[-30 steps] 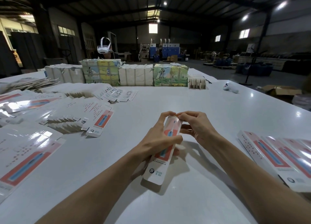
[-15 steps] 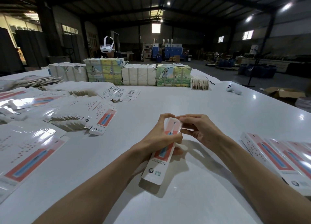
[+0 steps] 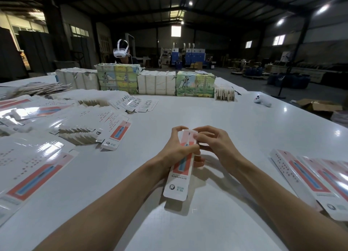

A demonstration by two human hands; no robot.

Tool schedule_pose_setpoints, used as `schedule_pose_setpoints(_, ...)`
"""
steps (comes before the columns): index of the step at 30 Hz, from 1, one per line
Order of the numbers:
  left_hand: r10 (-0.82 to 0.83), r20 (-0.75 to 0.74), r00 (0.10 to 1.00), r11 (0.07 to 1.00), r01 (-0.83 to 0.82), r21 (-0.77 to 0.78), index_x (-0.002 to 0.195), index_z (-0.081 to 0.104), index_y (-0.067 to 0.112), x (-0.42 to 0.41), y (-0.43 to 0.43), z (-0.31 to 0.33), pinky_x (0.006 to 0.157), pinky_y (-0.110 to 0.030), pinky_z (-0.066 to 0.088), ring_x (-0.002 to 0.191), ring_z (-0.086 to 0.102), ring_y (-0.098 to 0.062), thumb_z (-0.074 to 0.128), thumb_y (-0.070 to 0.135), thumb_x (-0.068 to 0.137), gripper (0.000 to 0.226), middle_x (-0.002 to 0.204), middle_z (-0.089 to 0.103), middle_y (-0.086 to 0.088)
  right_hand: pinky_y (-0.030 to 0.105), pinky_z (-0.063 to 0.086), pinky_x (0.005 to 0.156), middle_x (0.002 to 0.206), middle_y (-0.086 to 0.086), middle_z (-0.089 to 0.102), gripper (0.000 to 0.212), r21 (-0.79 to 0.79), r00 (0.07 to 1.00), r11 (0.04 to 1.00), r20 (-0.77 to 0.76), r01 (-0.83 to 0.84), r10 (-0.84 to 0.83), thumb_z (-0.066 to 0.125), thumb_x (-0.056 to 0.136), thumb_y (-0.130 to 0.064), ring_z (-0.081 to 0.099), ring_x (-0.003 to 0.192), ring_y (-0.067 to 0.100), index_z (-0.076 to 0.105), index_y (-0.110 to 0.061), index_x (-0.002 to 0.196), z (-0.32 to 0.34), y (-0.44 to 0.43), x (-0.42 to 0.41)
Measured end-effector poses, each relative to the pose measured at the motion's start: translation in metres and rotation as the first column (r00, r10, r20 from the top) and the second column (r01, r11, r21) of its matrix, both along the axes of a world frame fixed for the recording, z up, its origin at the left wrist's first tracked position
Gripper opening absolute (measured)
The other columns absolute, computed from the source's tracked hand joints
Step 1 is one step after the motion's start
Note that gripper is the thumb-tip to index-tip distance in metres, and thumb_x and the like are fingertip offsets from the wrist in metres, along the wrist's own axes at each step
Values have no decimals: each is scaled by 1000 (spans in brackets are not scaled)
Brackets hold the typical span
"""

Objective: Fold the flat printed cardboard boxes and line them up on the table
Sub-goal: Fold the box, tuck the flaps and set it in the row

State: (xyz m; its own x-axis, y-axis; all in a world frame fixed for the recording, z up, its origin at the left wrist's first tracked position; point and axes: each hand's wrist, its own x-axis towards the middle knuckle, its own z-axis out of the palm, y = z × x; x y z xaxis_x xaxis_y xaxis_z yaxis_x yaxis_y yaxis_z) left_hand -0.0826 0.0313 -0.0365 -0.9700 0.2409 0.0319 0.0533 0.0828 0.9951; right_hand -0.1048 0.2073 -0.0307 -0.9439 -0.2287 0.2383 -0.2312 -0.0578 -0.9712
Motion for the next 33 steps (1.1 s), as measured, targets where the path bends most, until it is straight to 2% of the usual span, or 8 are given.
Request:
schedule_pose_setpoints(5,21,3,1000,999,-21,44,135,29,39,2,1,0,72,-38,64,82,77,-33,78,7,87,76,121,63,-24,43,63,93,106,11,79,20,5,1000,1000,-12,27,-27,75,96,-17,77,102,28,75,-5,112,-1,-5,3)
schedule_pose_setpoints(12,87,35,996,989,-91,120,141,29,36,1,5,1,64,-26,60,71,76,-19,79,19,92,73,112,65,-17,34,64,84,121,4,72,29,67,994,994,-65,90,-86,67,102,-28,76,104,22,65,-18,129,-5,-12,5)
schedule_pose_setpoints(16,72,117,990,904,-114,411,140,39,29,2,11,0,72,-39,65,72,74,-22,71,27,89,60,99,66,-20,21,61,75,122,-1,63,18,206,947,952,-278,226,-164,63,105,-27,70,106,15,58,-20,121,-6,-13,2)
schedule_pose_setpoints(18,70,126,990,831,-128,542,139,42,26,3,14,1,77,-46,63,80,75,-27,63,26,98,46,105,64,-20,21,60,83,121,-2,61,12,323,899,896,-406,307,-162,62,105,-23,67,109,11,65,-18,115,-7,-11,1)
schedule_pose_setpoints(21,39,154,987,717,-135,684,147,39,16,3,11,5,75,-48,62,90,73,-34,60,25,102,50,121,58,-22,29,54,95,123,-6,56,29,497,871,806,-490,320,-44,63,103,-37,59,116,9,71,-18,124,-6,-13,5)
schedule_pose_setpoints(25,24,222,975,749,-165,642,151,42,3,5,7,8,65,-42,62,91,70,-35,63,45,100,70,120,57,-22,37,55,94,126,-6,49,78,725,909,638,-406,260,91,60,85,-75,56,108,11,62,-15,135,3,-17,17)
schedule_pose_setpoints(30,-73,235,969,805,-82,588,142,55,3,8,9,8,91,-48,61,111,72,-34,54,54,105,63,121,71,-20,27,54,90,130,1,48,58,767,903,569,-420,298,93,73,93,-48,60,105,19,55,-17,140,12,-4,28)
schedule_pose_setpoints(33,39,222,974,884,-137,447,139,52,14,5,13,3,99,-50,60,109,74,-37,52,45,109,44,129,66,-18,29,51,86,131,5,52,54,753,871,483,-489,447,-43,71,96,-35,62,103,24,52,-24,144,16,16,40)
